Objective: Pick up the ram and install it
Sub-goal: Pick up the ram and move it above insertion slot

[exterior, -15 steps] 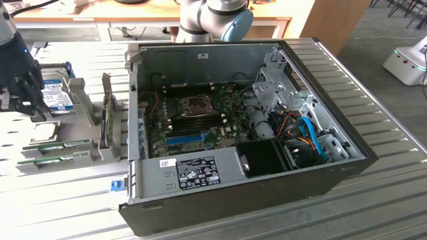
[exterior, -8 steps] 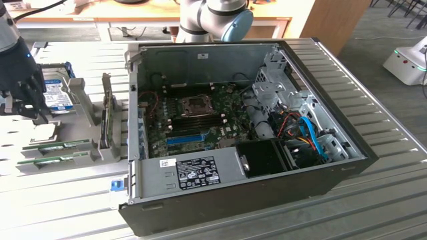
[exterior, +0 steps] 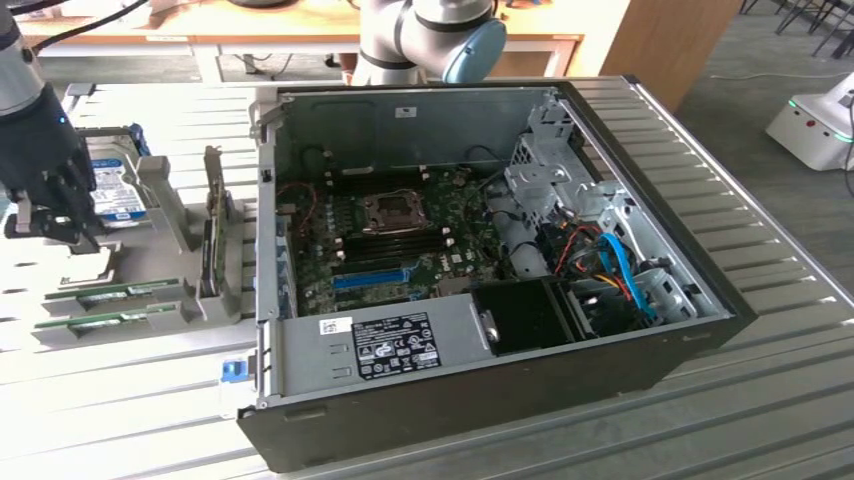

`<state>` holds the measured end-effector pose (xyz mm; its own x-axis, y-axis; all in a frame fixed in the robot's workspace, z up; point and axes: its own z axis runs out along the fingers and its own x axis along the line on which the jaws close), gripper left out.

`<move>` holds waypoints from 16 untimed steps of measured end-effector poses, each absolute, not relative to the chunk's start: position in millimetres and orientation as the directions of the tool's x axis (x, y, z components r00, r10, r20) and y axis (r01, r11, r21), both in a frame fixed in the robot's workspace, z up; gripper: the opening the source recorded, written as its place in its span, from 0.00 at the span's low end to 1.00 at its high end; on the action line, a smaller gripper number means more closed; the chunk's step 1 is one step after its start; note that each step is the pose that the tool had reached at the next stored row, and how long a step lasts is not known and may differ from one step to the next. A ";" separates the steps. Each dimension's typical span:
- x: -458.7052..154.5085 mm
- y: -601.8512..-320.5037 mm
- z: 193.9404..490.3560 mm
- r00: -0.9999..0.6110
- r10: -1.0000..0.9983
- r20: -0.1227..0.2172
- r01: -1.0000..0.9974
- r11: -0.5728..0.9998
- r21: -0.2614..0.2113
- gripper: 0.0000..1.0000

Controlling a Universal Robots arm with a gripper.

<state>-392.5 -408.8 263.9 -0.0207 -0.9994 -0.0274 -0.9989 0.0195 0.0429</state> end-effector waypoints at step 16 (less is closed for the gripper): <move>-392.5 -408.8 248.1 -0.021 -0.999 -0.027 -0.999 0.020 0.043 0.31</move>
<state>-392.5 -408.8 248.1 -0.0207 -0.9994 -0.0275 -0.9989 0.0195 0.0429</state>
